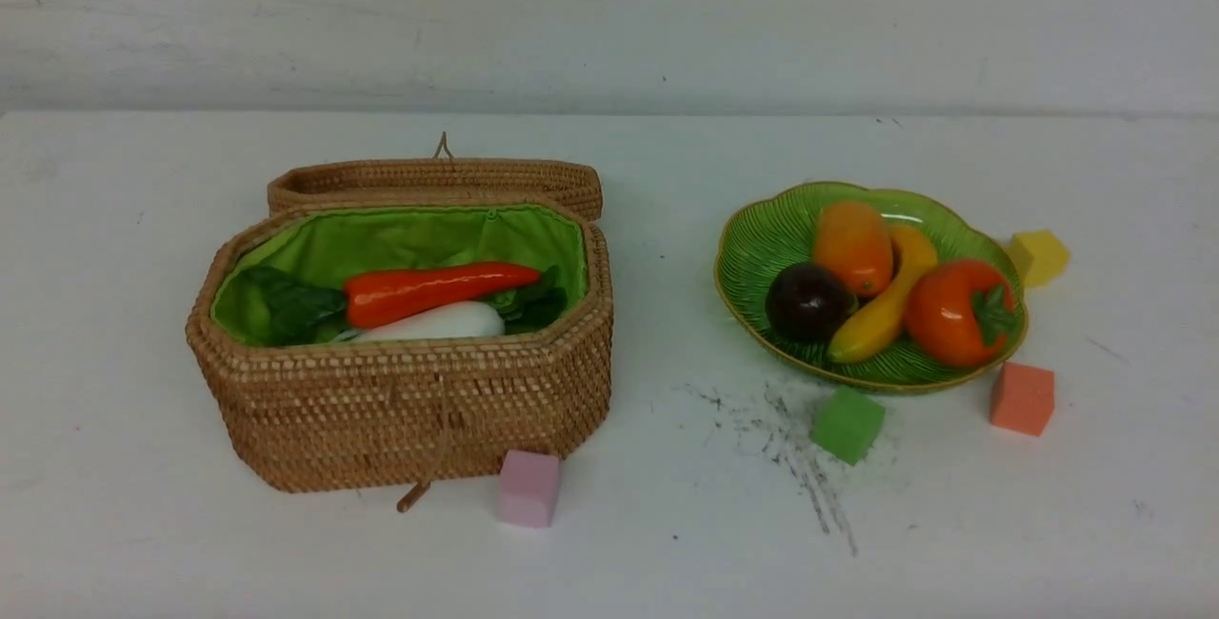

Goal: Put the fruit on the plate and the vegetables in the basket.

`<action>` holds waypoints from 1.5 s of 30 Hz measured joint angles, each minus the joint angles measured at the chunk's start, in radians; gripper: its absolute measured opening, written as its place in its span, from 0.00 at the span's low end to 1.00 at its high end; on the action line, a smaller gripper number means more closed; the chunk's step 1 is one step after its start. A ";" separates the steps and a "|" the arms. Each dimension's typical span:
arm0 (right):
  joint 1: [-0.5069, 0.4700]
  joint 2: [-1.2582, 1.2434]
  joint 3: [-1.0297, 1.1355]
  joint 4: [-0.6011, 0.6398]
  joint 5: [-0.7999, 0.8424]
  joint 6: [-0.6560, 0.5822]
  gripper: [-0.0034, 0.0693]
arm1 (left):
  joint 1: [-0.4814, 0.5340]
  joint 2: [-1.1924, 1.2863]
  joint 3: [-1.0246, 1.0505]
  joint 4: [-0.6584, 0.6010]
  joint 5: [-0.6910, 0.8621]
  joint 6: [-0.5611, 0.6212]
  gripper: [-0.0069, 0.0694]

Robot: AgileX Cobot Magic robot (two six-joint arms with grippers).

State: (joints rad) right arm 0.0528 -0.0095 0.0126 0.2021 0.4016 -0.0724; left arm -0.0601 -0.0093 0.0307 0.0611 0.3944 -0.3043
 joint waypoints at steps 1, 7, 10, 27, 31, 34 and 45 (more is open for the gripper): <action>0.000 0.000 0.000 0.000 0.000 0.000 0.07 | 0.000 0.000 0.000 0.000 0.000 0.000 0.40; 0.000 0.000 0.000 0.000 0.000 0.001 0.07 | 0.000 0.000 0.000 0.000 0.000 0.000 0.40; 0.000 0.000 0.000 0.000 0.000 0.002 0.08 | 0.000 0.000 0.000 0.000 0.000 0.000 0.40; 0.000 0.000 0.000 0.000 0.000 0.002 0.10 | 0.000 0.000 0.000 0.000 0.000 0.000 0.40; 0.000 0.000 0.000 0.000 0.000 0.002 0.11 | 0.000 0.000 0.000 0.000 0.000 0.000 0.40; 0.000 0.000 0.000 0.000 0.000 0.002 0.11 | 0.000 0.000 0.000 0.000 0.000 0.000 0.40; 0.000 0.000 0.000 0.000 0.000 0.002 0.12 | 0.000 0.000 0.000 0.000 0.000 0.000 0.40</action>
State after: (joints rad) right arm 0.0528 -0.0095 0.0126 0.2021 0.4016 -0.0704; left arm -0.0601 -0.0093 0.0307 0.0611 0.3944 -0.3043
